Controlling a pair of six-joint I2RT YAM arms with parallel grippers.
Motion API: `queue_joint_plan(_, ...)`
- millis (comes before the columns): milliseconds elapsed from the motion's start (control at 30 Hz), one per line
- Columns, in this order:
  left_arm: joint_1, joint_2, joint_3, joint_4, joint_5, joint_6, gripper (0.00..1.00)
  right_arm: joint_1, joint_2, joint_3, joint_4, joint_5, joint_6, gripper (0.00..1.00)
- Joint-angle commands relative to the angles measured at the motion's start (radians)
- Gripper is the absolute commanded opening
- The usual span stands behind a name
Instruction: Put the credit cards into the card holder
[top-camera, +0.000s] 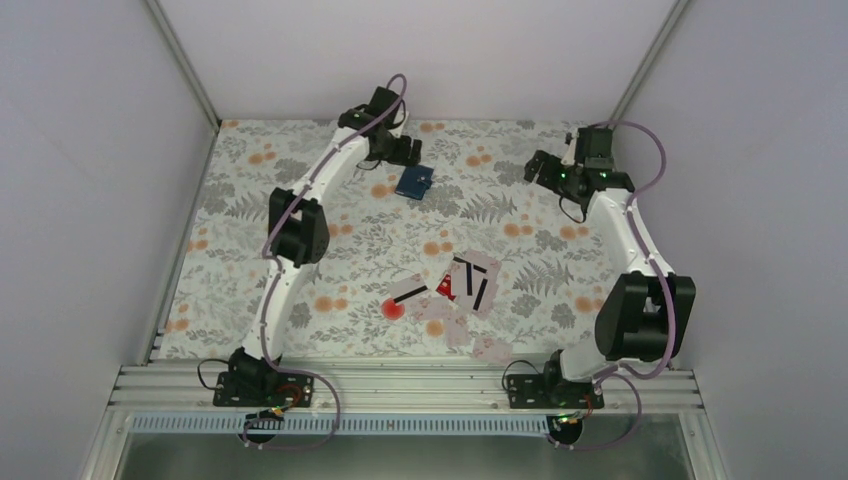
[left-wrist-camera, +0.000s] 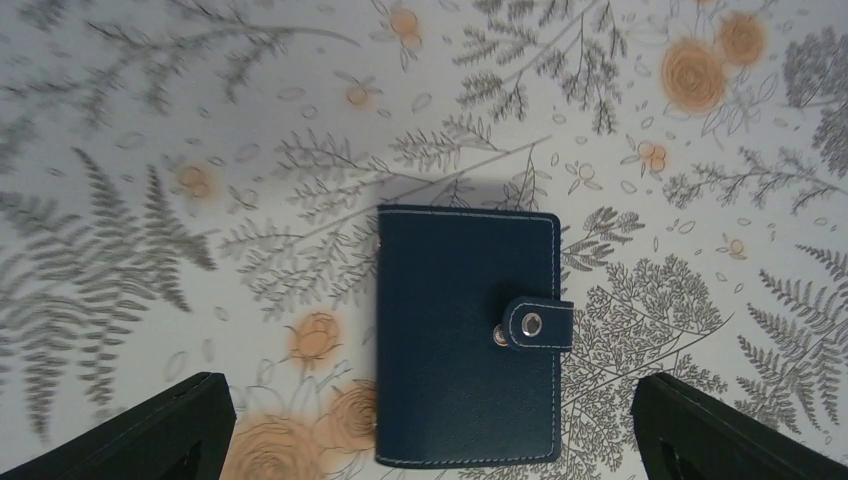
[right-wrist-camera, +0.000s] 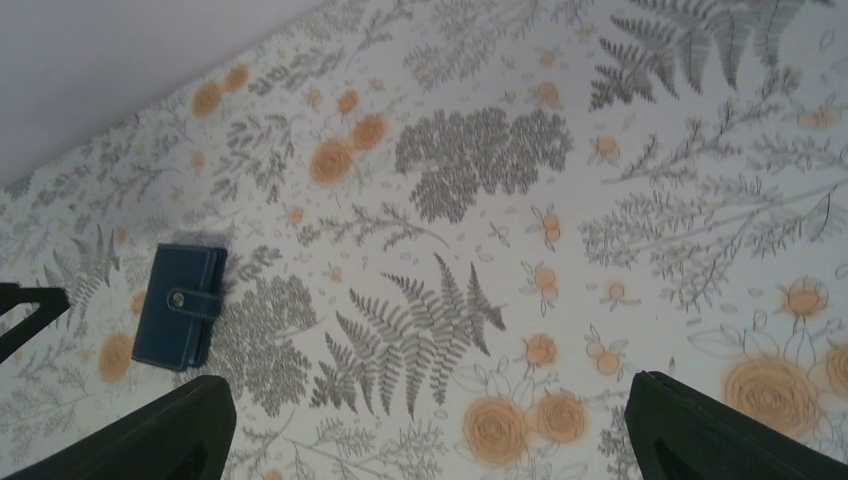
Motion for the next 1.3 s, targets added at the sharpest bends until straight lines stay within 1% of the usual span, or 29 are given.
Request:
queue_joint_plan(0,-0.025,0.068,0.056,-0.035,0.032,-0.019,1.0,-0.003,-0.041,-0.053,-0.022,-0.024,0.006,0.99)
queue_joint_plan(233,-0.058,0.144,0.085,-0.029,0.03,-0.024,1.0,-0.002,-0.079,-0.103,-0.04,-0.017,0.01,0.99)
queue_joint_plan(433,-0.07,0.173,0.084,-0.023,0.029,-0.014,1.0,-0.003,-0.081,-0.122,-0.052,-0.003,0.01,0.99)
queue_joint_plan(533,-0.075,0.184,0.086,-0.031,-0.007,-0.013,1.0,-0.002,-0.08,-0.125,-0.051,-0.002,0.016,0.99)
queue_joint_plan(700,-0.077,0.2,0.084,-0.034,-0.054,-0.005,1.0,-0.002,-0.045,-0.112,-0.047,-0.014,0.021,0.99)
queue_joint_plan(933,-0.083,0.237,0.091,-0.022,0.001,-0.009,1.0,-0.002,-0.008,-0.066,-0.06,-0.021,0.026,0.99)
queue_joint_plan(1067,-0.087,0.255,0.092,-0.035,-0.025,-0.016,1.0,-0.002,0.006,-0.061,-0.067,-0.021,0.024,0.99)
queue_joint_plan(1133,-0.086,0.263,0.093,-0.045,-0.052,-0.016,0.98,-0.003,0.008,-0.062,-0.069,-0.023,0.026,0.99)
queue_joint_plan(1267,-0.086,0.256,0.089,-0.061,-0.086,-0.021,0.9,-0.002,0.0,-0.066,-0.073,-0.027,0.029,0.99)
